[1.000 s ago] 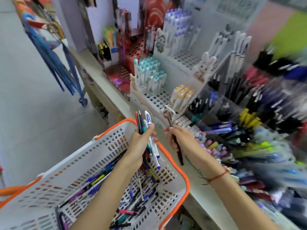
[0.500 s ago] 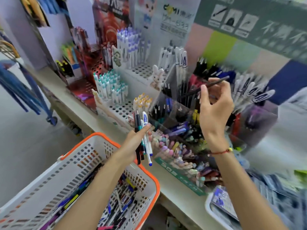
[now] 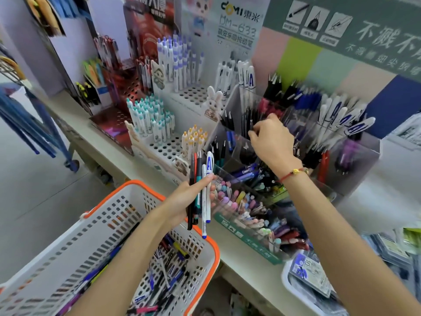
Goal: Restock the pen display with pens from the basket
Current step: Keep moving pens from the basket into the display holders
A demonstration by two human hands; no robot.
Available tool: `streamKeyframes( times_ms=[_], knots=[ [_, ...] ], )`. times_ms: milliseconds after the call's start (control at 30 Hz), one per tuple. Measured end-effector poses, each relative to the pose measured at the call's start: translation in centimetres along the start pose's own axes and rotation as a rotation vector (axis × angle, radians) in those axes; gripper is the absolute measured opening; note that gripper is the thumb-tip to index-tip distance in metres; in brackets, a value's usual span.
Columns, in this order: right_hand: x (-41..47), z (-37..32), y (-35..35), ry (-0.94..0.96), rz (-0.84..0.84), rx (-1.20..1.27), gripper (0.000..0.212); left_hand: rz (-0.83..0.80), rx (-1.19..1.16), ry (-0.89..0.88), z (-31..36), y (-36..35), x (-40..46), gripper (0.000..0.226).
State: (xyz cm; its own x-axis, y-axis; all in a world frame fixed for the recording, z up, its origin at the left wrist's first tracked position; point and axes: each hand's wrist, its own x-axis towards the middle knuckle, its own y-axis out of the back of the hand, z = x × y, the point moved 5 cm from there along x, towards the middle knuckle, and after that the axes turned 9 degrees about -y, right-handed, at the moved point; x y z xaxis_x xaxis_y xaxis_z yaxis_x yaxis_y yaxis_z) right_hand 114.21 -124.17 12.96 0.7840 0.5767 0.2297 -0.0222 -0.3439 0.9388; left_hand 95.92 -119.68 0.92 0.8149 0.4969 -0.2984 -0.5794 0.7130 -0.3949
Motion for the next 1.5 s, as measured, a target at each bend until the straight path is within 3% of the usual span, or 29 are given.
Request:
streamKeyframes(
  times_ms=[133, 233, 367, 633, 733, 867, 967, 1100, 1333, 1500],
  knots=[
    [-0.2, -0.3, 0.3, -0.02, -0.014, -0.033, 0.026, 0.027, -0.001, -0.025, 0.1, 0.1, 0.0, 0.037],
    [-2.2, -0.9, 1.1, -0.023, 0.017, 0.13, 0.032, 0.019, 0.026, -0.058, 0.4, -0.1, 0.1, 0.027],
    [-4.9, -2.2, -2.0, -0.017, -0.462, 0.353, 0.042, -0.002, 0.068, -0.079, 1.0, -0.9, 0.4, 0.017],
    [-3.5, -1.3, -1.3, -0.16, -0.56, 0.758, 0.02, -0.044, 0.11, -0.203, 3.5, -2.4, 1.6, 0.027],
    [-2.6, -1.2, -0.1, -0.191, -0.446, 1.003, 0.008, 0.01, -0.002, -0.242, 4.5, -2.8, 2.3, 0.02],
    [-0.5, 0.5, 4.1, -0.137, 0.201, 1.241, 0.003, 0.145, -0.112, -0.285, 5.5, -2.0, 3.2, 0.02],
    [-0.1, 0.4, 6.7, -0.001, 0.609, 1.153, 0.008, 0.184, -0.15, -0.285, 5.6, -1.8, 3.5, 0.022],
    [0.6, -0.8, 7.1, 0.148, 0.82, 0.91, 0.012, 0.127, -0.09, -0.253, 5.4, -2.4, 3.4, 0.022],
    [4.6, -1.8, 4.5, 0.128, 0.631, 0.284, 0.025, 0.044, 0.005, -0.223, 4.8, -2.9, 3.2, 0.023],
    [6.1, -2.4, 3.8, 0.157, 0.552, 0.049, 0.016, 0.012, -0.04, -0.217, 4.5, -3.1, 2.7, 0.01]
  ],
)
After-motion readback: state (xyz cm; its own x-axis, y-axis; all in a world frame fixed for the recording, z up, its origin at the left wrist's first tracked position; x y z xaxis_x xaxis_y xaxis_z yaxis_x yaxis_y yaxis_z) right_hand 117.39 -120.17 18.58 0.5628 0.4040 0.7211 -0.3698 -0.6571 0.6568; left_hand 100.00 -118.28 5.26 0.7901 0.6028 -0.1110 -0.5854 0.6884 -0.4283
